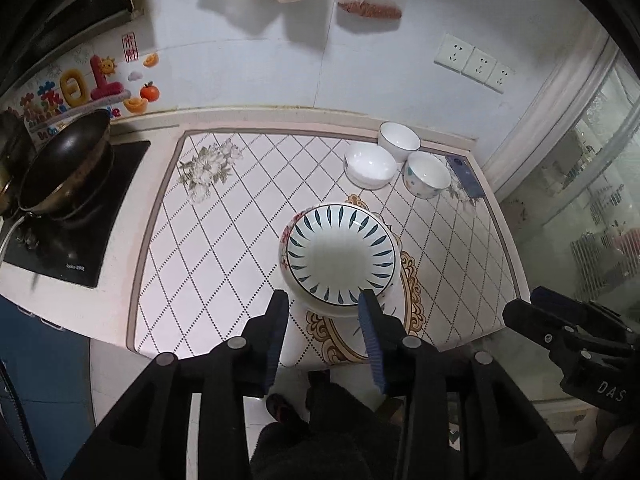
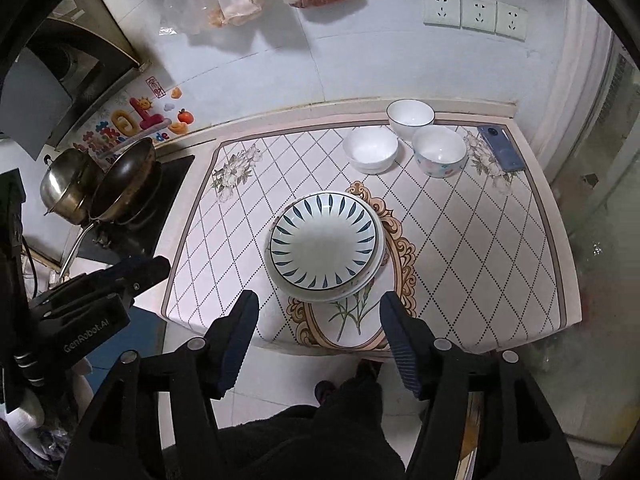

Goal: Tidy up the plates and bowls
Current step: 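Grasp the rim of a white bowl with both grippers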

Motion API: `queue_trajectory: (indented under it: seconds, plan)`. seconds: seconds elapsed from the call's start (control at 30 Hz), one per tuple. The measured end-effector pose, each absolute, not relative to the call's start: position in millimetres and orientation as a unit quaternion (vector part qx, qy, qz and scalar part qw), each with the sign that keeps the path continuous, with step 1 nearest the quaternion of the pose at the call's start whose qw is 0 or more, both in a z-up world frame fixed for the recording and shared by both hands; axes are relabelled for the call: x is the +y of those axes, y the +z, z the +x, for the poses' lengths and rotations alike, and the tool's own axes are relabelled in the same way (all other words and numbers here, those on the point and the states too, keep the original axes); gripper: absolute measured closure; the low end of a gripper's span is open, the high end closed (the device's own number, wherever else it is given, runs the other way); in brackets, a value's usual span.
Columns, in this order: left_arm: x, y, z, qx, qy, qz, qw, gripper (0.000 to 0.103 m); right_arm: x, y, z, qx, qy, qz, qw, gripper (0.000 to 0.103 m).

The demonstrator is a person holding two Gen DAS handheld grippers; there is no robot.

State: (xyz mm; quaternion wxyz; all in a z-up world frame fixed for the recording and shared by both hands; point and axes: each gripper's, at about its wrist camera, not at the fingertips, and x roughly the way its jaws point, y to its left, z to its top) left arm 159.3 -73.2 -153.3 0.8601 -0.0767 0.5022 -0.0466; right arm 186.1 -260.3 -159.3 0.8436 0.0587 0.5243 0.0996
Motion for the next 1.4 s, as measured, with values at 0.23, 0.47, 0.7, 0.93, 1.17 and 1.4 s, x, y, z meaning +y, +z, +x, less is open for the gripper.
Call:
queue_trajectory:
  seconds: [0.23,0.47,0.7,0.93,1.17,1.4]
  plan:
    - [-82.1,-172.3,213.9,0.506,-0.032,-0.075,0.859,0.069,-278.3,-177.2,230.6,0.531,0.098,0.071,0.839,0.037]
    - [-96.5,-214.3,317.6,0.543,-0.034,-0.109,0.832,0.069,-314.1,-218.8,329.3,0.540,0.080,0.107,0.831,0.037]
    - [-114.0,-276.8,430.5,0.590,-0.029,-0.146,0.793,0.069,-348.3,-291.5,455.5,0.579,0.087,0.168,0.793,0.038]
    - [-126.5,-334.5,511.0,0.636,-0.030,-0.174,0.751,0.069,-353.6,-369.9,548.3,0.619,0.093,0.203,0.753,0.051]
    - [-140.9,-364.9,541.9,0.658,-0.035,-0.139,0.739,0.070,-343.2,-417.6,591.3,0.649,0.089,0.198,0.729,0.079]
    - [-150.5,-362.3,536.4,0.652,-0.032,-0.099,0.751,0.086,-329.5,-425.4,599.5,0.648,0.080,0.167,0.739,0.088]
